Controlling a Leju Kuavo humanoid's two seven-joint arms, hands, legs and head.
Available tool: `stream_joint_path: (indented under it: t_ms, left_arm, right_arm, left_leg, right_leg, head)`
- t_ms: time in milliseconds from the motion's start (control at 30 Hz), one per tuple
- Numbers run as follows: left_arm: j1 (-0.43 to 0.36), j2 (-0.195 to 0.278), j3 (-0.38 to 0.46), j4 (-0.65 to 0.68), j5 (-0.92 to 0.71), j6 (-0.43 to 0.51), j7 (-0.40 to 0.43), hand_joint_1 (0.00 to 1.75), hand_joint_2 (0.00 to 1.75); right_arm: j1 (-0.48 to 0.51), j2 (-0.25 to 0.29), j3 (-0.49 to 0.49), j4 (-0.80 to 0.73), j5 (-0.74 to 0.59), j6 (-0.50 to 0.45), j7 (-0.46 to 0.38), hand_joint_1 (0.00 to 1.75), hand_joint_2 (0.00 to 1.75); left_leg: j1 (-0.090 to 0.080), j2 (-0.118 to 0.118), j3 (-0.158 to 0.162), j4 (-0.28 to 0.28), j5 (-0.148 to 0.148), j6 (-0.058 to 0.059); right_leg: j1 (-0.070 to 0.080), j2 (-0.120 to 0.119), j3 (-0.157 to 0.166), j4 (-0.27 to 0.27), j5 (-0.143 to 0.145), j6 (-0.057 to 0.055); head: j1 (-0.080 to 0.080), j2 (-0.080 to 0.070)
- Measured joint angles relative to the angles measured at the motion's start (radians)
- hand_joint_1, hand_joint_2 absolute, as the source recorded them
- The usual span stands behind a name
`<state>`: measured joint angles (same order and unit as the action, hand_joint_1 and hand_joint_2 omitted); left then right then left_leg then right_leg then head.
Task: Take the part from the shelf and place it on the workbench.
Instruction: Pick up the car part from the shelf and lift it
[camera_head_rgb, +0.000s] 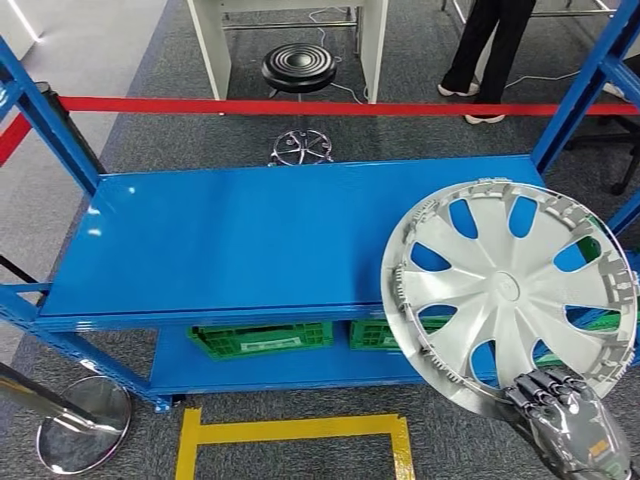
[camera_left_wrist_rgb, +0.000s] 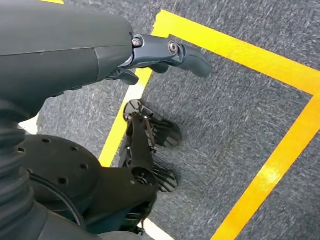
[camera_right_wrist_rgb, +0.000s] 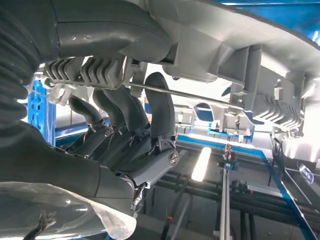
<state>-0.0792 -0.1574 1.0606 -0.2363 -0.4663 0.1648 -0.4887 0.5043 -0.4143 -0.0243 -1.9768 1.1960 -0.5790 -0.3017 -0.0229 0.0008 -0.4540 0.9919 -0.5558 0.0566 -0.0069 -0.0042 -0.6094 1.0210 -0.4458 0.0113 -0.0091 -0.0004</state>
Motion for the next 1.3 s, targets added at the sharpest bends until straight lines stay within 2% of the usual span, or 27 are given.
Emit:
stream_joint_path:
  t_ms: [100, 133, 167, 233, 267, 300, 333, 400, 433, 467, 533, 600, 633, 667, 733, 767, 800, 833, 867, 933, 1000, 1033, 1100, 1133, 1200, 1267, 1300]
  left_arm:
    - [-0.001, -0.003, 0.000, 0.001, 0.000, 0.000, 0.000, 0.00, 1.75]
    - [-0.002, -0.003, 0.000, 0.001, 0.000, 0.000, 0.000, 0.00, 1.75]
    - [-0.003, -0.004, 0.000, 0.001, 0.000, 0.000, 0.000, 0.00, 1.75]
    - [-0.003, -0.005, 0.000, 0.001, 0.000, 0.000, 0.001, 0.00, 1.75]
    - [-0.002, -0.006, 0.000, 0.001, 0.000, 0.000, 0.002, 0.00, 1.75]
    - [-0.001, -0.007, 0.000, 0.001, 0.000, 0.000, 0.002, 0.00, 1.75]
    - [-0.001, -0.008, 0.000, 0.001, -0.001, 0.000, 0.003, 0.00, 1.75]
    - [-0.002, -0.008, 0.000, 0.001, -0.001, -0.001, 0.003, 0.00, 1.75]
    - [-0.002, -0.008, 0.000, 0.001, -0.001, -0.001, 0.003, 0.00, 1.75]
    - [-0.002, -0.007, 0.000, 0.001, -0.002, -0.001, 0.003, 0.00, 1.75]
    - [-0.002, -0.007, 0.000, 0.001, -0.002, -0.001, 0.003, 0.00, 1.75]
    - [0.000, -0.006, 0.000, 0.001, -0.002, -0.001, 0.004, 0.00, 1.75]
    - [0.001, -0.005, 0.001, 0.001, -0.002, -0.001, 0.004, 0.00, 1.75]
    - [0.002, -0.004, 0.001, 0.001, -0.002, -0.001, 0.004, 0.00, 1.75]
    - [0.003, -0.004, 0.001, 0.001, -0.002, -0.001, 0.004, 0.00, 1.75]
    - [0.003, -0.005, 0.001, 0.001, -0.002, -0.001, 0.004, 0.00, 1.75]
    - [0.002, -0.005, 0.001, 0.001, -0.002, -0.001, 0.004, 0.00, 1.75]
    - [0.002, -0.005, 0.001, 0.001, -0.002, -0.002, 0.004, 0.00, 1.75]
    - [0.001, -0.006, 0.001, 0.001, -0.002, -0.002, 0.004, 0.00, 1.75]
    - [0.000, -0.004, 0.001, 0.001, -0.003, -0.001, 0.004, 0.00, 1.75]
    - [-0.002, -0.001, 0.001, 0.001, -0.004, -0.001, 0.004, 0.00, 1.75]
    - [-0.003, 0.000, 0.001, 0.001, -0.004, -0.001, 0.004, 0.00, 1.75]
    - [-0.002, -0.003, 0.001, 0.001, -0.006, -0.002, 0.004, 0.00, 1.75]
    - [-0.002, -0.004, 0.001, 0.001, -0.008, -0.002, 0.004, 0.00, 1.75]
    - [-0.002, -0.005, 0.001, 0.001, -0.010, -0.001, 0.003, 0.00, 1.75]
    - [-0.003, -0.006, 0.001, 0.001, -0.011, 0.002, 0.003, 0.00, 1.75]
    - [-0.003, -0.006, 0.001, 0.001, -0.012, 0.002, 0.003, 0.00, 1.75]
  right_arm:
    - [0.007, -0.001, 0.007, -0.004, 0.001, -0.005, 0.009, 1.75, 1.75]
    - [0.010, -0.002, 0.009, -0.006, 0.000, -0.006, 0.013, 1.75, 1.75]
    - [0.011, -0.002, 0.011, -0.007, 0.000, -0.008, 0.019, 1.75, 1.75]
    - [0.013, -0.004, 0.016, -0.007, -0.001, -0.010, 0.031, 1.75, 1.75]
    - [0.013, -0.005, 0.020, -0.007, -0.001, -0.011, 0.037, 1.75, 1.75]
    - [0.014, -0.007, 0.024, -0.007, -0.002, -0.011, 0.044, 1.75, 1.75]
    - [0.015, -0.009, 0.028, -0.007, -0.002, -0.012, 0.050, 1.75, 1.75]
    - [0.016, -0.015, 0.035, -0.007, -0.002, -0.012, 0.060, 1.75, 1.75]
    - [0.017, -0.018, 0.037, -0.007, -0.002, -0.012, 0.064, 1.75, 1.75]
    - [0.017, -0.021, 0.040, -0.008, -0.002, -0.013, 0.067, 1.75, 1.75]
    - [0.020, -0.025, 0.044, -0.009, -0.002, -0.014, 0.071, 1.75, 1.75]
    - [0.024, -0.027, 0.048, -0.010, -0.002, -0.014, 0.074, 1.75, 1.75]
    - [0.025, -0.029, 0.050, -0.010, -0.002, -0.014, 0.075, 1.75, 1.75]
    - [0.025, -0.030, 0.052, -0.010, -0.002, -0.014, 0.077, 1.75, 1.75]
    - [0.026, -0.033, 0.053, -0.012, -0.002, -0.014, 0.078, 1.75, 1.75]
    - [0.026, -0.034, 0.053, -0.012, -0.002, -0.015, 0.078, 1.75, 1.75]
    - [0.027, -0.035, 0.053, -0.012, -0.002, -0.015, 0.080, 1.75, 1.75]
    - [0.027, -0.036, 0.053, -0.012, -0.002, -0.015, 0.081, 1.75, 1.75]
    - [0.028, -0.036, 0.054, -0.012, -0.002, -0.015, 0.083, 1.75, 1.75]
    - [0.029, -0.038, 0.054, -0.012, -0.002, -0.015, 0.086, 1.75, 1.75]
    - [0.031, -0.040, 0.054, -0.012, -0.002, -0.014, 0.087, 1.75, 1.75]
    - [0.032, -0.041, 0.054, -0.012, -0.001, -0.014, 0.088, 1.75, 1.75]
    - [0.035, -0.049, 0.054, -0.014, -0.001, -0.012, 0.091, 1.75, 1.75]
    - [0.039, -0.055, 0.054, -0.015, -0.001, -0.010, 0.092, 1.75, 1.75]
    - [0.045, -0.068, 0.054, -0.017, -0.002, -0.006, 0.095, 1.75, 1.75]
    - [0.051, -0.077, 0.054, -0.018, 0.000, 0.000, 0.101, 1.75, 1.75]
    - [0.055, -0.082, 0.054, -0.018, 0.002, 0.003, 0.105, 1.75, 1.75]
  left_leg:
    - [-0.002, 0.002, -0.007, -0.021, 0.029, -0.001]
    - [0.001, 0.004, -0.015, -0.030, 0.044, 0.002]
    - [0.005, 0.006, -0.026, -0.037, 0.059, 0.003]
    - [0.005, 0.009, -0.054, -0.035, 0.081, 0.006]
    - [0.006, 0.011, -0.069, -0.032, 0.090, 0.005]
    - [0.006, 0.012, -0.085, -0.028, 0.099, 0.003]
    - [0.008, 0.013, -0.102, -0.022, 0.108, 0.000]
    - [0.011, 0.014, -0.134, -0.004, 0.121, -0.009]
    - [0.012, 0.013, -0.148, 0.009, 0.125, -0.015]
    - [0.010, 0.013, -0.158, 0.020, 0.129, -0.020]
    - [0.007, 0.012, -0.169, 0.034, 0.141, -0.028]
    - [0.009, 0.010, -0.174, 0.039, 0.145, -0.037]
    - [0.010, 0.008, -0.179, 0.051, 0.124, -0.042]
    - [0.012, 0.006, -0.187, 0.082, 0.083, -0.049]
    - [0.016, 0.005, -0.205, 0.191, -0.029, -0.059]
    - [0.018, 0.004, -0.210, 0.250, -0.065, -0.061]
    - [0.019, 0.004, -0.206, 0.291, -0.075, -0.061]
    - [0.020, 0.004, -0.191, 0.303, -0.062, -0.059]
    - [0.019, 0.004, -0.162, 0.281, -0.034, -0.054]
    - [0.015, 0.002, -0.069, 0.151, 0.009, -0.035]
    - [0.009, -0.001, 0.008, 0.019, 0.007, -0.021]
    - [0.006, -0.001, 0.021, -0.013, 0.000, -0.019]
    - [0.004, 0.000, 0.015, -0.031, 0.012, -0.018]
    - [0.005, 0.003, 0.006, -0.036, 0.024, -0.015]
    - [0.010, 0.007, -0.020, -0.043, 0.052, -0.008]
    - [0.008, 0.010, -0.054, -0.036, 0.074, -0.004]
    - [0.008, 0.010, -0.072, -0.032, 0.084, -0.004]
  right_leg:
    - [-0.005, 0.000, -0.007, -0.001, 0.009, 0.018]
    - [-0.004, 0.001, -0.018, 0.015, -0.015, 0.022]
    - [-0.004, 0.002, -0.034, 0.049, -0.055, 0.026]
    - [-0.007, 0.003, -0.065, 0.160, -0.151, 0.034]
    - [-0.008, 0.003, -0.072, 0.215, -0.176, 0.038]
    - [-0.010, 0.003, -0.068, 0.250, -0.176, 0.042]
    - [-0.013, 0.003, -0.050, 0.256, -0.156, 0.047]
    - [-0.021, 0.002, 0.034, 0.166, -0.101, 0.057]
    - [-0.022, 0.003, 0.089, 0.093, -0.098, 0.061]
    - [-0.023, 0.004, 0.132, 0.031, -0.108, 0.059]
    - [-0.020, 0.005, 0.163, -0.027, -0.134, 0.046]
    - [-0.020, 0.002, 0.146, -0.027, -0.128, 0.026]
    - [-0.021, 0.000, 0.137, -0.026, -0.120, 0.016]
    - [-0.022, -0.002, 0.126, -0.027, -0.110, 0.007]
    - [-0.020, -0.003, 0.102, -0.025, -0.088, -0.003]
    - [-0.018, -0.003, 0.089, -0.024, -0.075, -0.004]
    - [-0.016, -0.004, 0.075, -0.022, -0.064, -0.004]
    - [-0.014, -0.004, 0.061, -0.019, -0.053, -0.004]
    - [-0.012, -0.004, 0.045, -0.016, -0.042, -0.003]
    - [-0.008, -0.003, 0.021, -0.011, -0.025, -0.001]
    - [-0.008, -0.005, 0.007, -0.010, -0.007, 0.007]
    - [-0.010, -0.006, 0.002, -0.012, 0.003, 0.013]
    - [-0.015, -0.006, -0.006, -0.015, 0.018, 0.026]
    - [-0.016, -0.004, -0.014, -0.009, 0.007, 0.032]
    - [-0.015, 0.000, -0.038, 0.050, -0.072, 0.039]
    - [-0.014, 0.001, -0.063, 0.170, -0.165, 0.045]
    - [-0.014, 0.001, -0.067, 0.224, -0.175, 0.047]
  head:
    - [0.000, 0.000]
    - [0.001, 0.000]
    - [0.004, 0.000]
    - [0.008, 0.000]
    - [0.009, 0.000]
    - [0.009, 0.000]
    - [0.009, 0.000]
    - [0.009, 0.000]
    - [0.010, 0.000]
    - [0.011, 0.000]
    - [0.012, 0.000]
    - [0.012, 0.000]
    - [0.011, 0.000]
    - [0.010, 0.000]
    - [0.008, 0.000]
    - [0.007, 0.000]
    - [0.007, 0.000]
    - [0.007, 0.000]
    - [0.007, 0.000]
    - [0.007, 0.000]
    - [0.008, 0.000]
    - [0.008, 0.000]
    - [0.007, 0.000]
    - [0.008, 0.000]
    - [0.012, 0.000]
    - [0.017, 0.000]
    - [0.019, 0.000]
